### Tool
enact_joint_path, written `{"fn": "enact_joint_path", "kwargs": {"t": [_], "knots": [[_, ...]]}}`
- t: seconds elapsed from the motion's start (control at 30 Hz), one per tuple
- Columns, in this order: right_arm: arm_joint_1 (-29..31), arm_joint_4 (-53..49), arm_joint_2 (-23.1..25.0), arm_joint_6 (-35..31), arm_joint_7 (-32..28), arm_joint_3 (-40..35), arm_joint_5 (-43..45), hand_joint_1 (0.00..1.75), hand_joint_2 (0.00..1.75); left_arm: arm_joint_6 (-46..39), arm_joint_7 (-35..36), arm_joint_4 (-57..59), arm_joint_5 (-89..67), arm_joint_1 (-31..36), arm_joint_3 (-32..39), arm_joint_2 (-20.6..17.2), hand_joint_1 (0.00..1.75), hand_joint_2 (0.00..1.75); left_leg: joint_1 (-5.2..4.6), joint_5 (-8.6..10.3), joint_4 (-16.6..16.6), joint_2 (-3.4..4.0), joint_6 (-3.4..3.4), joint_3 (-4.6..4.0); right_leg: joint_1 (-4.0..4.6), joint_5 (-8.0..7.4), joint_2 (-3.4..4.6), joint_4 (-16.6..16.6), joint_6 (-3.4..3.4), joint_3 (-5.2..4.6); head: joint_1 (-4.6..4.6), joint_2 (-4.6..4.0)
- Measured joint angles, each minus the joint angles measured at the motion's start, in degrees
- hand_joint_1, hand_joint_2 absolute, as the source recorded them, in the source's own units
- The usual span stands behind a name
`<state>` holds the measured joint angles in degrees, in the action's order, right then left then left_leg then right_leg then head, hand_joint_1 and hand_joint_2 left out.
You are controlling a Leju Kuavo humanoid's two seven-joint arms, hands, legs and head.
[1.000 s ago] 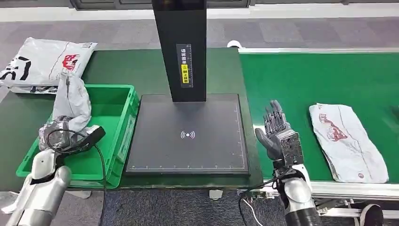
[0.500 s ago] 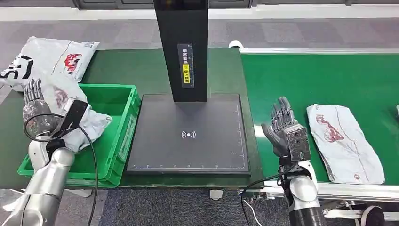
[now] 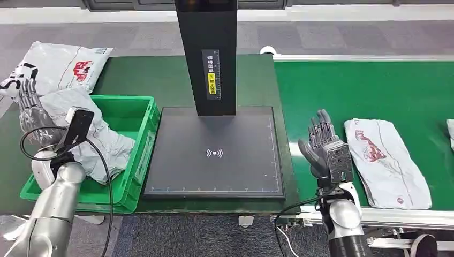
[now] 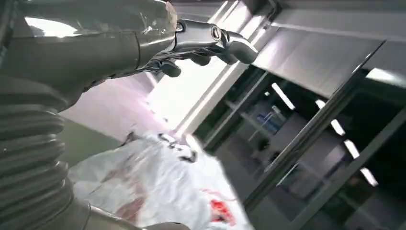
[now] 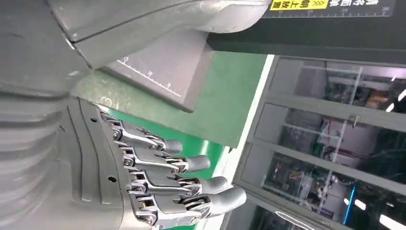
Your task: Moved the parcel from conveyor to table for the left to box.
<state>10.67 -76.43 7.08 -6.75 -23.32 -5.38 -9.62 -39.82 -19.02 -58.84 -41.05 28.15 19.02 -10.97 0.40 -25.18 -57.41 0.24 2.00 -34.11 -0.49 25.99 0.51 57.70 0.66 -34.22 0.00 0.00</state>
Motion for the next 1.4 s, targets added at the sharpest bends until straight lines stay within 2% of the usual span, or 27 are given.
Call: {"fn": "enact_joint_path", "kwargs": {"t": [0.13, 0.27, 0.3, 0.4, 0.47, 0.6, 0.67, 0.83, 1.0, 1.33, 1.4], "knots": [[0.3, 0.4, 0.1, -1.3, -0.2, 0.2, 0.2, 0.00, 1.75, 0.2, -2.6, -0.7, 3.6, 1.0, 1.3, 1.9, 0.00, 0.00, -0.03, 0.00, 0.0, 0.01, 0.00, 0.03, -0.01, 0.00, 0.01, 0.0, 0.00, 0.00, 0.00, 0.00], [0.2, 1.0, 0.1, -4.4, -0.6, 1.5, -1.0, 0.00, 1.75, 5.9, -5.1, -0.9, 10.0, 0.8, -0.2, 5.1, 0.00, 0.00, -0.04, 0.00, -0.1, -0.04, -0.01, -0.01, -0.06, 0.00, -0.02, 0.0, -0.01, 0.00, 0.00, 0.00], [0.3, 1.2, 0.1, -5.2, -0.7, 1.9, -1.7, 0.00, 1.75, 6.9, -5.1, -0.9, 10.8, 0.8, -1.5, 6.1, 0.00, 1.75, -0.04, 0.00, -0.1, -0.14, -0.01, -0.04, -0.06, 0.00, -0.12, 0.0, -0.01, 0.03, 0.00, 0.00], [0.3, 1.7, 0.1, -6.0, -1.0, 2.8, -2.4, 0.00, 1.75, 7.2, -5.1, -0.9, 11.8, 0.5, -5.1, 8.0, 0.00, 1.75, -0.05, 0.00, -0.1, -0.22, -0.02, -0.09, -0.06, 0.00, -0.21, 0.0, -0.01, 0.04, 0.00, 0.00], [0.3, 2.0, 0.1, -6.1, -1.0, 3.0, -2.7, 0.00, 1.75, 8.5, -5.6, -0.9, 13.6, 0.5, -6.5, 8.6, 0.00, 1.75, -0.06, -0.02, -0.1, -0.01, -0.03, -0.04, -0.13, -0.01, 0.00, 0.0, -0.02, -0.04, 0.00, 0.00], [1.4, 4.3, 0.0, -8.9, -0.1, 4.3, -5.7, 0.00, 1.75, 24.7, -10.2, -0.7, 22.9, 0.2, -12.0, 11.5, 0.00, 1.75, -0.09, 0.01, -0.1, -0.16, -0.09, -0.06, -0.16, 0.00, -0.18, 0.0, -0.02, -0.03, 0.00, 0.00], [2.9, 7.2, -0.3, -10.0, -0.1, 5.2, -7.4, 0.00, 1.75, 29.8, -11.8, 0.3, 25.9, 0.2, -15.8, 13.9, 0.00, 1.75, -0.09, 0.06, -0.1, -0.32, -0.12, -0.13, -0.15, -0.01, -0.32, 0.0, -0.02, -0.01, 0.00, 0.00], [6.0, 14.5, -0.5, -17.0, 0.6, 6.5, -14.4, 0.00, 1.75, 30.4, -14.4, 6.8, 31.3, 2.5, -24.8, 19.8, 0.00, 1.75, -0.24, 0.06, -0.2, -0.29, -0.19, -0.15, -0.16, -0.11, -0.25, 0.0, -0.18, -0.01, 0.00, 0.00], [7.5, 22.6, -2.4, -27.9, 5.0, 7.2, -25.7, 0.00, 1.75, 32.6, -14.1, 14.1, 35.0, 5.2, -29.6, 22.4, 0.00, 1.75, -0.24, 0.08, -0.2, -0.33, -0.30, -0.17, -0.31, -0.12, -0.28, 0.0, -0.20, -0.01, 0.00, 0.00], [8.8, 30.3, -4.0, -29.7, 5.1, 8.5, -27.2, 0.00, 1.75, 32.6, -14.6, 19.5, 35.8, 6.4, -31.9, 24.1, 0.00, 1.75, -0.23, 0.08, -0.2, -0.25, -0.30, -0.17, -0.30, -0.12, -0.25, 0.0, -0.20, -0.03, 0.00, 0.00], [9.0, 31.0, -4.2, -31.6, 7.5, 8.6, -29.9, 0.00, 1.75, 32.9, -14.6, 19.9, 36.0, 6.5, -32.0, 24.2, 0.00, 1.75, -0.24, 0.08, -0.2, -0.25, -0.30, -0.16, -0.26, -0.12, -0.25, 0.0, -0.20, -0.04, 0.00, 0.00]]}}
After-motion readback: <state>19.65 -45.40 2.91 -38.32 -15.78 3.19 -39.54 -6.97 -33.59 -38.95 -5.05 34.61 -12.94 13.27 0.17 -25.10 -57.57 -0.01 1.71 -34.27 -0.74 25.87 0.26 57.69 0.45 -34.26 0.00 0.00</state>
